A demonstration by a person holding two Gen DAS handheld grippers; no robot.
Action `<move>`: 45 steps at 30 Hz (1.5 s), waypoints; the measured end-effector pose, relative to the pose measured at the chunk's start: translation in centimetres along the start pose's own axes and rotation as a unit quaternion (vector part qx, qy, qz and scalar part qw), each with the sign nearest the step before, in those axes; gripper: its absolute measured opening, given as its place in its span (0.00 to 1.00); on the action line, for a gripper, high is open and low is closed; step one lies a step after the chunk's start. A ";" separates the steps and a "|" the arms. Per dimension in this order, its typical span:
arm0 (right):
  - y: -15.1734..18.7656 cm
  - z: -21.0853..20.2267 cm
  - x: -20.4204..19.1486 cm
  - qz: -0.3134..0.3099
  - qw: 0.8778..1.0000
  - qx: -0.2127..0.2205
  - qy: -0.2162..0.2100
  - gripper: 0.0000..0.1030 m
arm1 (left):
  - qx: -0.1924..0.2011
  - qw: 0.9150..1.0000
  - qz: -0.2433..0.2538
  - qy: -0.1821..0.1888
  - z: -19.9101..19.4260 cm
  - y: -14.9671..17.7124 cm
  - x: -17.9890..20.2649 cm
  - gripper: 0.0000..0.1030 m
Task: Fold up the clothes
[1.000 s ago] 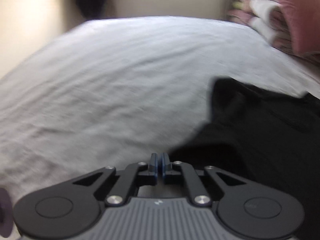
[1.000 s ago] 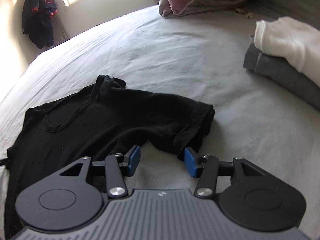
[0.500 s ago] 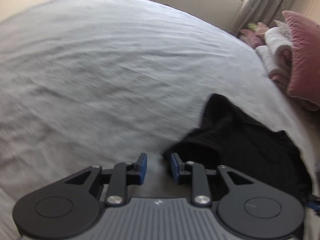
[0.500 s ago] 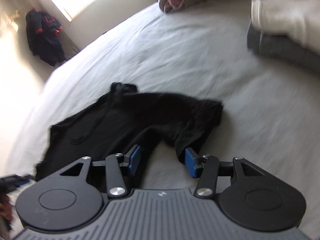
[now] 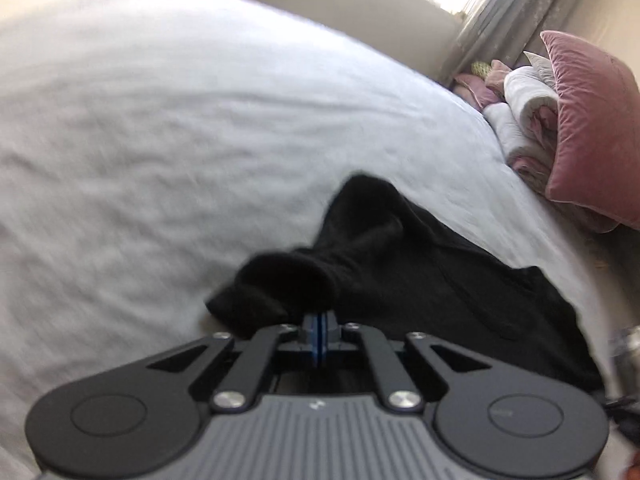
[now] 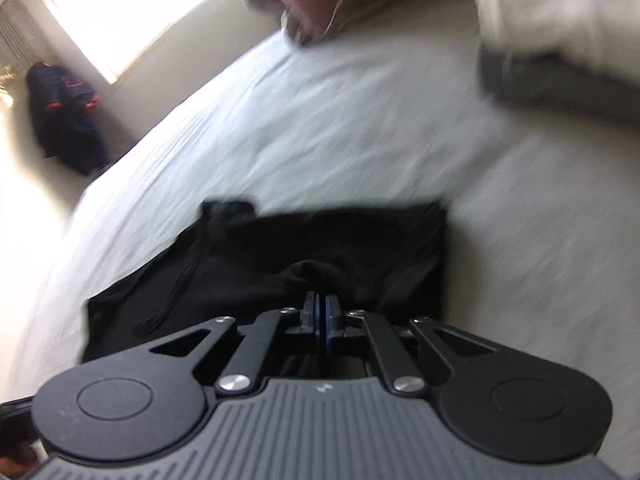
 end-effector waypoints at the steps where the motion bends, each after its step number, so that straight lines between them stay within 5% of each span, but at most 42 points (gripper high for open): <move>1: -0.1 0.0 0.2 -0.004 1.000 0.004 0.006 0.03 | 0.004 1.000 0.011 -0.010 0.1 0.0 0.1 0.02; 6: 0.1 0.4 0.4 -0.004 1.000 -0.018 0.015 0.09 | -0.026 1.000 0.000 0.003 0.4 -0.4 -0.4 0.06; 9: 0.2 -0.6 0.5 0.007 0.999 -0.046 0.004 0.25 | -0.056 0.998 0.000 0.019 -0.6 -0.1 -0.8 0.10; 10: 0.3 -1.0 0.5 0.009 0.998 -0.057 -0.001 0.41 | -0.066 0.998 0.002 0.020 -1.0 0.3 -1.0 0.12; 13: 1.1 -2.7 0.6 0.000 0.997 -0.075 -0.004 0.46 | -0.089 0.995 -0.006 0.037 -2.3 1.6 -1.9 0.12; 22: 5.7 -8.8 2.7 -0.001 0.991 -0.135 -0.011 0.35 | -0.150 0.980 -0.058 0.114 -6.7 6.1 -4.0 0.17; 28: 8.3 -11.7 3.6 0.006 0.990 -0.143 -0.015 0.33 | -0.152 0.973 -0.083 0.155 -9.2 9.7 -3.8 0.21; 33: 10.5 -12.7 4.1 -0.009 0.993 -0.114 -0.034 0.28 | -0.114 0.978 -0.074 0.159 -10.5 11.7 -3.9 0.12; 34: 10.8 -12.8 4.1 -0.024 0.994 -0.105 -0.032 0.22 | -0.111 0.979 -0.068 0.156 -10.6 12.0 -3.8 0.03; 37: 11.5 -13.0 3.7 -0.065 0.994 -0.087 -0.028 0.00 | -0.089 0.985 -0.051 0.137 -11.3 12.4 -3.6 0.02; 45: 10.6 -14.5 6.1 -0.044 0.998 -0.050 -0.001 0.00 | -0.050 0.995 -0.031 0.085 -12.7 12.6 -5.1 0.02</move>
Point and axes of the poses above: each gripper's, at about its wrist camera, not at the fingertips, and z roughly the way its jaws point, x to its right, y to its underside, the point moved 3 cm from there along z, roughly the way its jaws point, and after that the axes turned 7 degrees about z, right-handed, at the moved point
